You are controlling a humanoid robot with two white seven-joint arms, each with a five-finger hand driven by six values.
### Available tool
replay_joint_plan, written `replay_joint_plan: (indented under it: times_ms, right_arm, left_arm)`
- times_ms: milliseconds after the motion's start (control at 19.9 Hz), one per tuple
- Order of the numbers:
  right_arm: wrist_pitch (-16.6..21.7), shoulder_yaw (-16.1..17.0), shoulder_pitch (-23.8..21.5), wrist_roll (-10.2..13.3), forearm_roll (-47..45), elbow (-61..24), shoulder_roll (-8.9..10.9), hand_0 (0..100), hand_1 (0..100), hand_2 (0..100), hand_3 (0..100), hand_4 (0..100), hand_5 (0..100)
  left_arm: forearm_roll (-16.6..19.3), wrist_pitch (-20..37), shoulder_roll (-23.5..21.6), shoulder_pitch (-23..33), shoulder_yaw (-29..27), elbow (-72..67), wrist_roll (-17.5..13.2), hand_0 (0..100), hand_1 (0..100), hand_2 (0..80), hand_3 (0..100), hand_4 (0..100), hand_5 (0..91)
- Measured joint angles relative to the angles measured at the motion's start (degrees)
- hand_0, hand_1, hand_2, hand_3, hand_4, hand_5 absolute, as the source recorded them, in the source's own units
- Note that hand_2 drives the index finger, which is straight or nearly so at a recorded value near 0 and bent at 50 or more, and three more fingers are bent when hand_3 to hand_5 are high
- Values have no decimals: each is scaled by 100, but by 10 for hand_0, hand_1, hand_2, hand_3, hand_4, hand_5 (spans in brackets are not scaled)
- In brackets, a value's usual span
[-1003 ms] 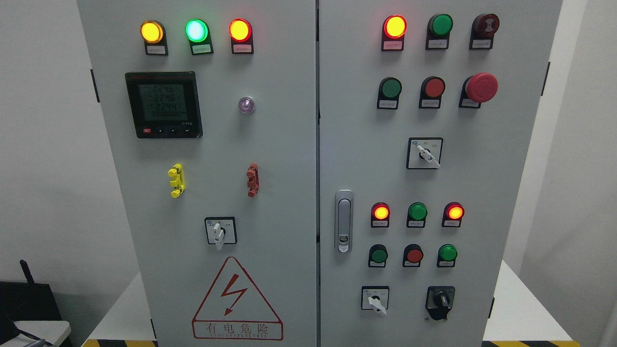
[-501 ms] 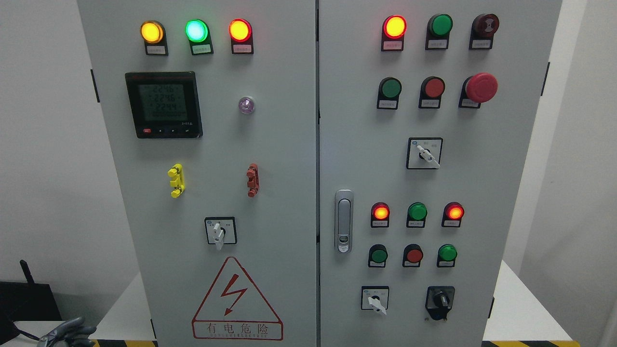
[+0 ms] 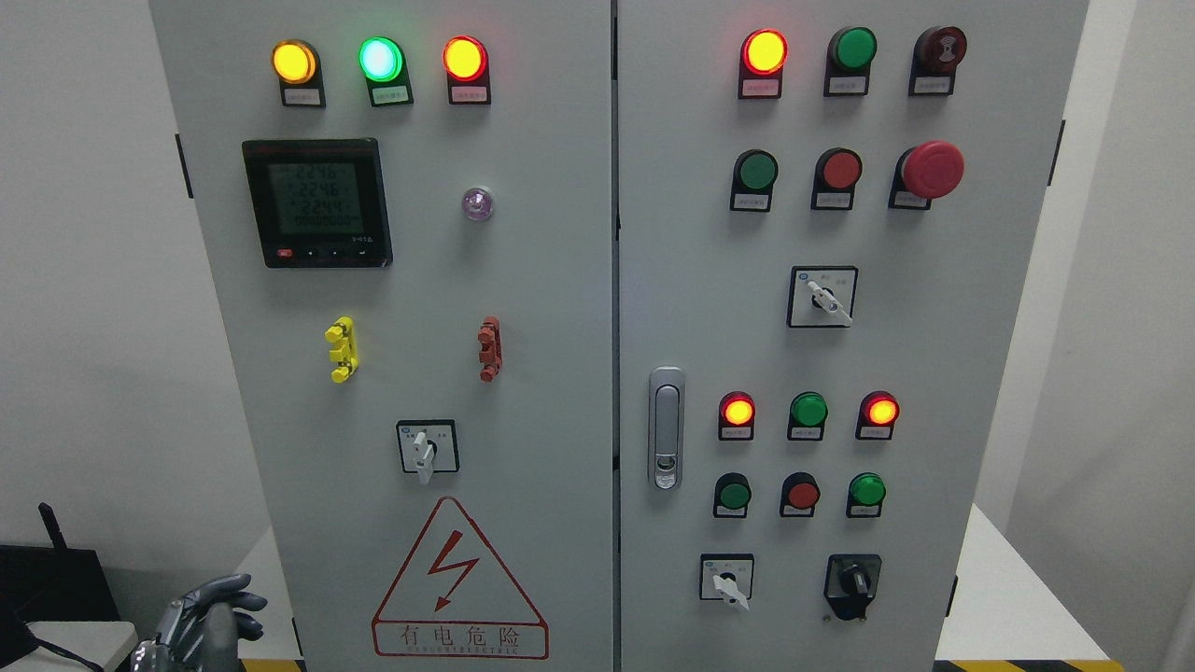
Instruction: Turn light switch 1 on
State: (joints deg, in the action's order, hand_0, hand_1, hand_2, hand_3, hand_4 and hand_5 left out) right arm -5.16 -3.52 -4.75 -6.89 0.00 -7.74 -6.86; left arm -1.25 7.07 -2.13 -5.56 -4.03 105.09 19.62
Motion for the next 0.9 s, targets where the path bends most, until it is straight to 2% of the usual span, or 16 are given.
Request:
replay_joint_plan:
  times_ms: [351, 902]
  right_arm:
    - [0, 0, 0, 0, 0, 0, 0, 120, 389, 0, 0, 0, 0]
    - [0, 0, -1, 0, 0, 0, 0, 120, 389, 0, 0, 0, 0]
  left_arm:
    - [550, -758, 229, -384, 455, 103, 398, 0, 445, 534, 768, 800, 709]
    - [971, -1891, 470, -847, 1045, 179, 1183, 8, 518, 562, 783, 848, 781]
